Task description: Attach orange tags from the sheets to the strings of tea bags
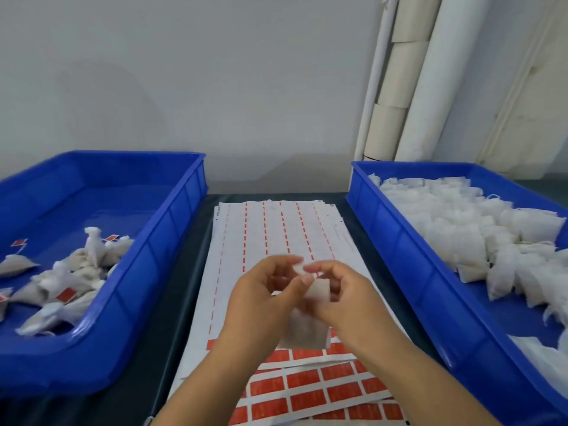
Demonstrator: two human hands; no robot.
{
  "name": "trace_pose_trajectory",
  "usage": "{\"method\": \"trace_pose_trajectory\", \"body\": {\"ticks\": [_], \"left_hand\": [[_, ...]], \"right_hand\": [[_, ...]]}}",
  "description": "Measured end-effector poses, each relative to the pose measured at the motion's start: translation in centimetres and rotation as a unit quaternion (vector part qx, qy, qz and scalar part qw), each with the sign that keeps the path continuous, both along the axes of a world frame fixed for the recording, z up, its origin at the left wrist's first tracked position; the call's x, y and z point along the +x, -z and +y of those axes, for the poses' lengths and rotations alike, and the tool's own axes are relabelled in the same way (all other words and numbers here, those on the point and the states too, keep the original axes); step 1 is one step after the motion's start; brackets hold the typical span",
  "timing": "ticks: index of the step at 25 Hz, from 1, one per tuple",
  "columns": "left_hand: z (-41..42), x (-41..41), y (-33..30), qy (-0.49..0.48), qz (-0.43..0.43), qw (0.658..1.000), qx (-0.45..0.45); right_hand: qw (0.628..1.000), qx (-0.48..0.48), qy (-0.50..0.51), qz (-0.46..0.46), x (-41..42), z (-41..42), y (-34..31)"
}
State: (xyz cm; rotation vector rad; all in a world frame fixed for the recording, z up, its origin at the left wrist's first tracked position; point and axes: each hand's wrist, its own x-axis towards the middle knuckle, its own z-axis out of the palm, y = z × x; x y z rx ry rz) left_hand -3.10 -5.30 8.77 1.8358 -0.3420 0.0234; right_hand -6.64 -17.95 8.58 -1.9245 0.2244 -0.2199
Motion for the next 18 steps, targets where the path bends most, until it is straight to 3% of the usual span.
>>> {"method": "trace_pose_trajectory", "body": {"ticks": [9,15,18], "left_hand": [[3.1,2.0,3.6,-0.041,0.093,0.994,-0.037],[3.2,2.9,4.3,-0.029,0.104,0.994,0.002],[2.7,2.5,4.4,0.044,0.065,0.995,0.068]], "right_hand": [[0.971,-0.115,-0.176,0.112,1.3,-2.5,1.5],[0.977,-0.103,-0.162,0.095,1.3,-3.9,2.1],[0.981,-0.084,-0.164,0.065,1.6,-3.3,2.1]]}}
